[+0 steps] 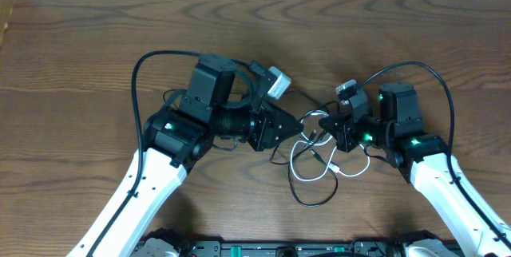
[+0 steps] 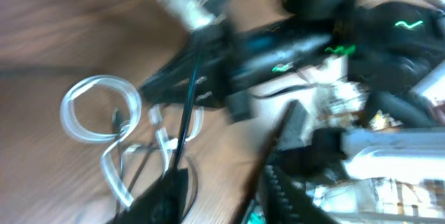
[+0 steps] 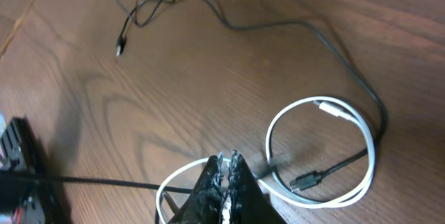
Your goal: Untangle cables
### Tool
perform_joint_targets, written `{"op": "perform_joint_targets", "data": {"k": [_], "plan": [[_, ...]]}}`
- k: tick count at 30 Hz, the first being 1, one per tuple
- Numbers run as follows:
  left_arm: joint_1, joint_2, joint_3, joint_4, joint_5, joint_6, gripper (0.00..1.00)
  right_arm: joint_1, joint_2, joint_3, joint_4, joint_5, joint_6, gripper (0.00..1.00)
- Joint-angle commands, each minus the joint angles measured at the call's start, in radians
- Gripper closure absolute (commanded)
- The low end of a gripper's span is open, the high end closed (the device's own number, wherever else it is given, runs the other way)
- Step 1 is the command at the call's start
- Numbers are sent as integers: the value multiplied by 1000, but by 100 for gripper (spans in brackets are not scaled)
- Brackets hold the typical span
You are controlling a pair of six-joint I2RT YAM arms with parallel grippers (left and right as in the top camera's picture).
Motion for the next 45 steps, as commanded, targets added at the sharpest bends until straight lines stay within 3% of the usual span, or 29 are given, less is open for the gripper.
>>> {"op": "perform_joint_targets", "data": {"k": [1,4,12,19,22,30,37,45], "plan": [[5,-6,3,-55,-277,5,53,2,-44,70,6,12,85,99],[5,5,2,-98,-372,5,52,2,-87,143,6,13,126,99],[5,30,2,-107,-371,5,52,2,-196,410,50,13,249,99],[4,32,2,-107,-371,5,52,2,-249,563,108,42,249,99],[4,32,2,-106,-371,5,51,2,-258,566,92,78,249,99],[3,32,2,-99,-317,5,33,2,-235,566,13,119,264,99],[-6,32,2,-100,-125,5,32,2,-226,566,34,231,294,99],[-55,44,0,-87,-160,6,30,2,-225,566,126,221,362,99]]}}
